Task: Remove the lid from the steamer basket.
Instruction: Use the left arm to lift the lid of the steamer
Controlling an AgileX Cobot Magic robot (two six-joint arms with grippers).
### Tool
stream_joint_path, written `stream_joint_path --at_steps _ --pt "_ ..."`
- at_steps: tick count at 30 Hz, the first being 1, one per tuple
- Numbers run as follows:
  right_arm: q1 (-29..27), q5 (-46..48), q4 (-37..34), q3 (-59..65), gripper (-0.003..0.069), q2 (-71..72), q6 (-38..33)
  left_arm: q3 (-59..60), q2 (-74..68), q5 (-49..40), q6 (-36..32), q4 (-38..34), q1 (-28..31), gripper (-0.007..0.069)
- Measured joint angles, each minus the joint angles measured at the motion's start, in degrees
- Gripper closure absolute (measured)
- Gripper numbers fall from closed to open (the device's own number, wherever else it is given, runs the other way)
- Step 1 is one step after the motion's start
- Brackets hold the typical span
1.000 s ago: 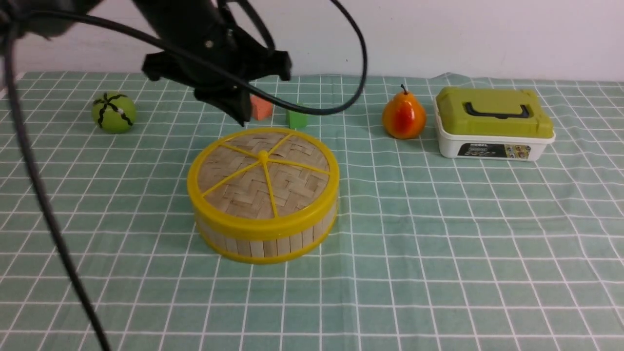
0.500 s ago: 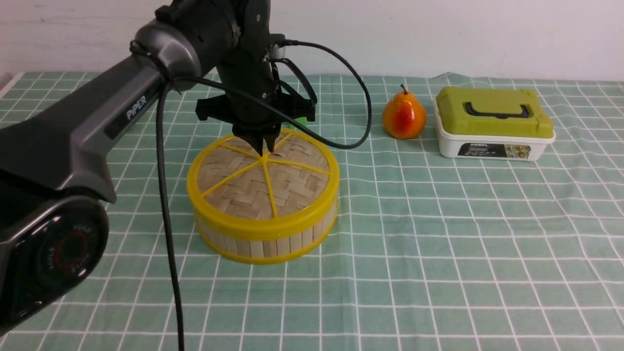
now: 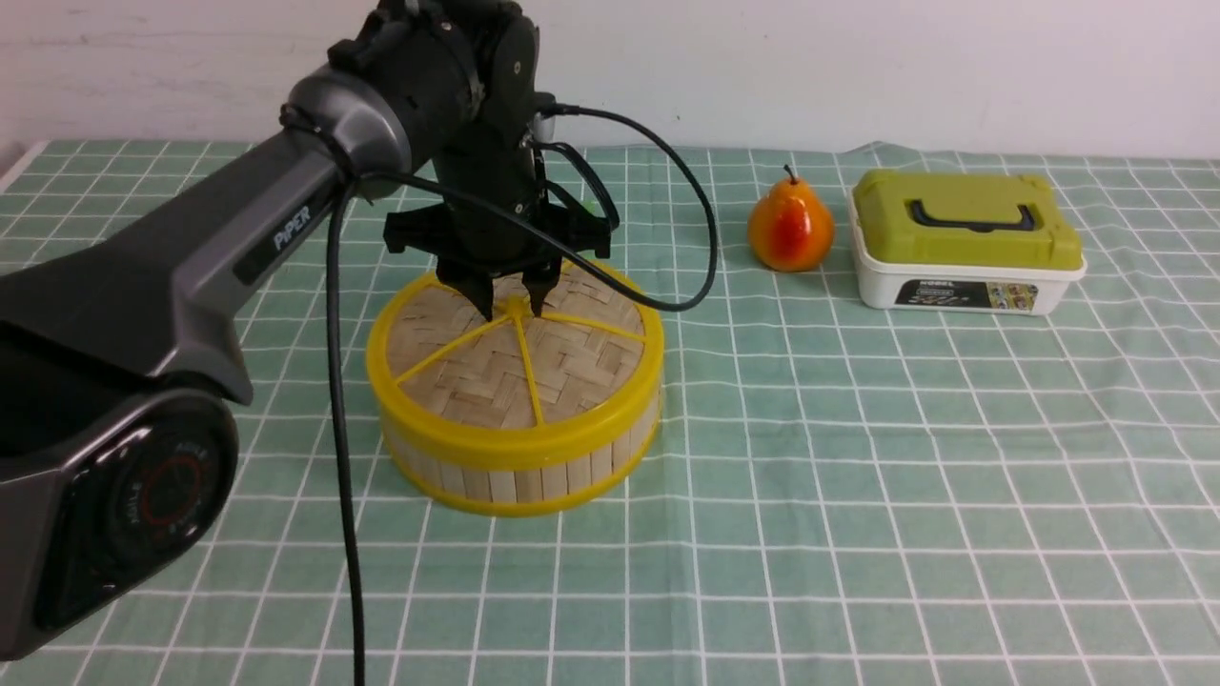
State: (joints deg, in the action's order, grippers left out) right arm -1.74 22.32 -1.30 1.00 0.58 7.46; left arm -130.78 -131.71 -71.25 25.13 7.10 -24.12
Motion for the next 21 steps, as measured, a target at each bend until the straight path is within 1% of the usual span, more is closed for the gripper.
stream_joint_path --at_steps 7,8,9,11,12,13,15,21 --pt "0.00 0.00 0.00 0.00 0.0418 0.00 0.00 -0.35 -0.26 0.07 0.00 0.00 0.00 0.0337" --pt "0.00 0.00 0.00 0.00 0.0418 0.00 0.00 -0.42 -0.26 0.07 0.00 0.00 0.00 0.0359" --pt "0.00 0.00 0.00 0.00 0.0418 0.00 0.00 -0.42 -0.26 0.07 0.00 0.00 0.00 0.0362" --pt "0.00 0.00 0.00 0.00 0.0418 0.00 0.00 -0.49 -0.26 0.12 0.00 0.00 0.00 0.0412" --pt "0.00 0.00 0.00 0.00 0.0418 0.00 0.00 -0.49 -0.26 0.12 0.00 0.00 0.00 0.0417" --pt "0.00 0.00 0.00 0.00 0.0418 0.00 0.00 -0.54 -0.26 0.31 0.00 0.07 0.00 0.0464" --pt "0.00 0.00 0.00 0.00 0.0418 0.00 0.00 -0.56 -0.26 0.37 0.00 0.13 0.00 0.0509" --pt "0.00 0.00 0.00 0.00 0.0418 0.00 0.00 -0.68 -0.21 0.31 0.00 0.13 0.00 0.0515"
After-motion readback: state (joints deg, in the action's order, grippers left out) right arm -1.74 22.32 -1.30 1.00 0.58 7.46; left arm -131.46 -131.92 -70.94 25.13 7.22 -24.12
